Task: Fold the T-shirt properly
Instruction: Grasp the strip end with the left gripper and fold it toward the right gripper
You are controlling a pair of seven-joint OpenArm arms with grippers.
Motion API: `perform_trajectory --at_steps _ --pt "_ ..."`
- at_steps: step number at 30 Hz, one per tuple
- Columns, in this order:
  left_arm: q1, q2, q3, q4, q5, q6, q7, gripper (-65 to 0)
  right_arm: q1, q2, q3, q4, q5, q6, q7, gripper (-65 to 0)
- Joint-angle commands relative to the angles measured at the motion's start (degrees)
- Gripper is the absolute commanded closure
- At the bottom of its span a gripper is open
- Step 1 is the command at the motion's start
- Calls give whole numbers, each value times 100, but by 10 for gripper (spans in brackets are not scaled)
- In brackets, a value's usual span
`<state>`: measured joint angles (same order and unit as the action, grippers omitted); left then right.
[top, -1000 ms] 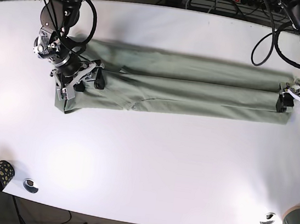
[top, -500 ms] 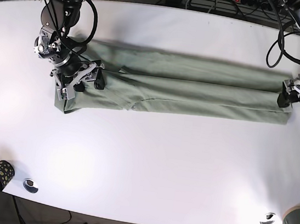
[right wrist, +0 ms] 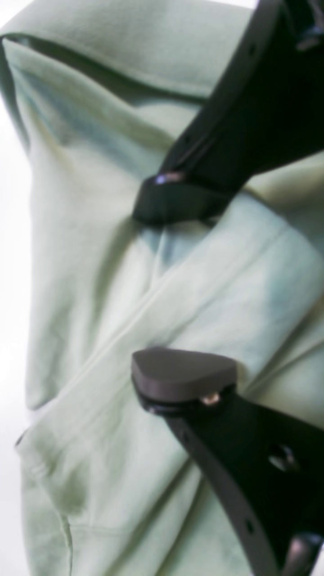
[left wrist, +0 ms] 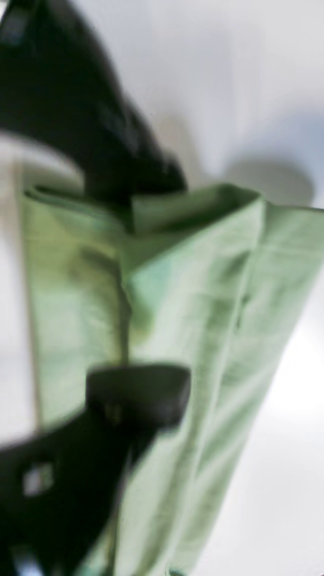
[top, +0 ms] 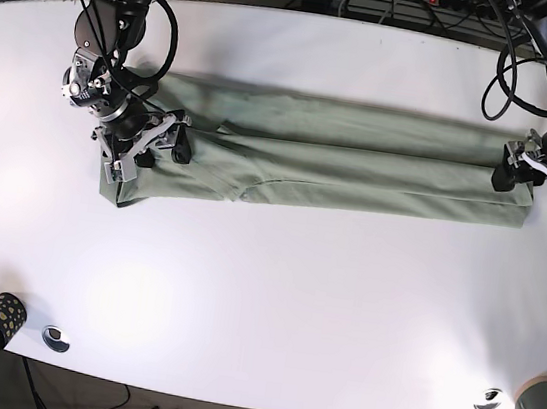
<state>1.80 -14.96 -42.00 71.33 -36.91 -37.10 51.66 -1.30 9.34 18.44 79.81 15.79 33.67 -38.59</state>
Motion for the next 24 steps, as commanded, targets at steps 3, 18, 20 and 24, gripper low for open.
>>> perform_trajectory --at_steps 3,18,20,24 --pt "-229 -108 -16 -280 -33 5 43 -214 -33 37 24 -12 -230 -92 -330 -422" --pt "132 -47 732 1548 -41 14 52 -28 -33 28 33 -12 -230 -92 -330 -422" --pt "237 32 1083 1935 -33 14 52 -28 -33 28 33 -12 -221 -92 -330 -422" --pt "334 217 1690 2498 -24 14 52 -28 -33 19 33 -12 -221 -92 -330 -422"
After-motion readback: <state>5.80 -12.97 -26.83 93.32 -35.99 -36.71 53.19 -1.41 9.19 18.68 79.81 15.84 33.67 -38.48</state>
